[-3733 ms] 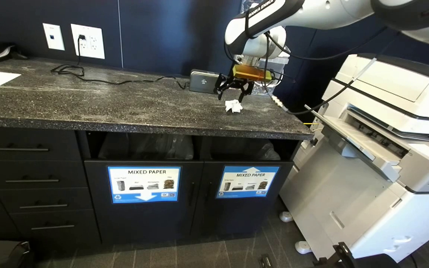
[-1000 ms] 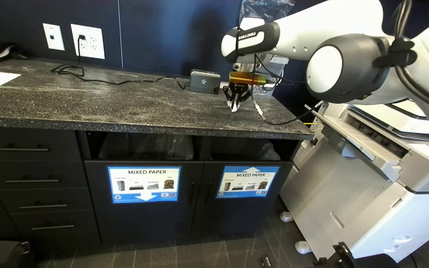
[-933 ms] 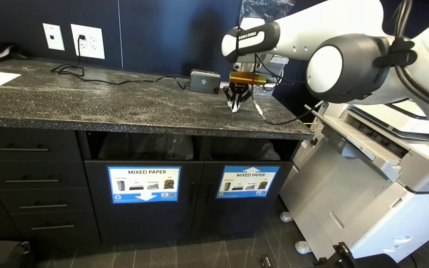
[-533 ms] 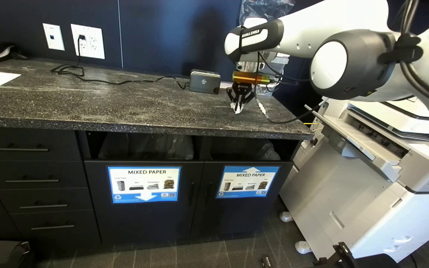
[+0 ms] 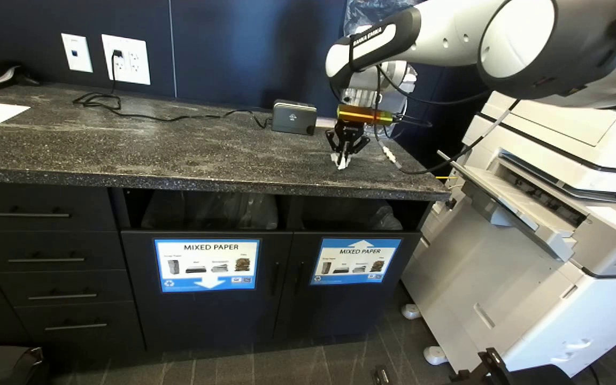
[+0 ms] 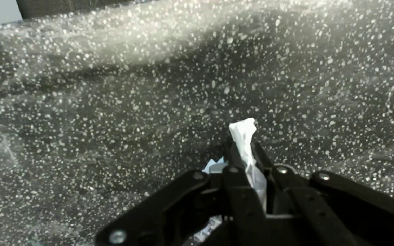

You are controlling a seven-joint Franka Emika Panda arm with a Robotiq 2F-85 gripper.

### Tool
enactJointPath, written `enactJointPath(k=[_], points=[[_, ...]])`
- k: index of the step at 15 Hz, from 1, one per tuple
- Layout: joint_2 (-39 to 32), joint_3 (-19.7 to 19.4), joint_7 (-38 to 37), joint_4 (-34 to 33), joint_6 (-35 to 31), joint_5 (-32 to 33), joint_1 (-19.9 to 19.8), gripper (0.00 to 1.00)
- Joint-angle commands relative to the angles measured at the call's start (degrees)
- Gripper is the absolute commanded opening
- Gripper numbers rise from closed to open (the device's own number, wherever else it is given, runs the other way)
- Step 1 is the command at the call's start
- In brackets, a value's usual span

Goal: Put the paper in the bin to the right

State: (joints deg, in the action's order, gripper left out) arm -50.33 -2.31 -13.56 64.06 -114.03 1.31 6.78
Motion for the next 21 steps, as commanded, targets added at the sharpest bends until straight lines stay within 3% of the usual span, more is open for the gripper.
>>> enactJointPath(k=[1, 11, 21], points=[[6.95, 2.02, 2.00, 13.50, -6.00, -1.14, -0.54, 0.13], [20.63, 4.64, 2.58, 38.97, -20.64, -2.24, -0.46, 0.13], [34.71, 7.78, 2.27, 68.80, -34.86, -9.34, -0.31, 0.13]])
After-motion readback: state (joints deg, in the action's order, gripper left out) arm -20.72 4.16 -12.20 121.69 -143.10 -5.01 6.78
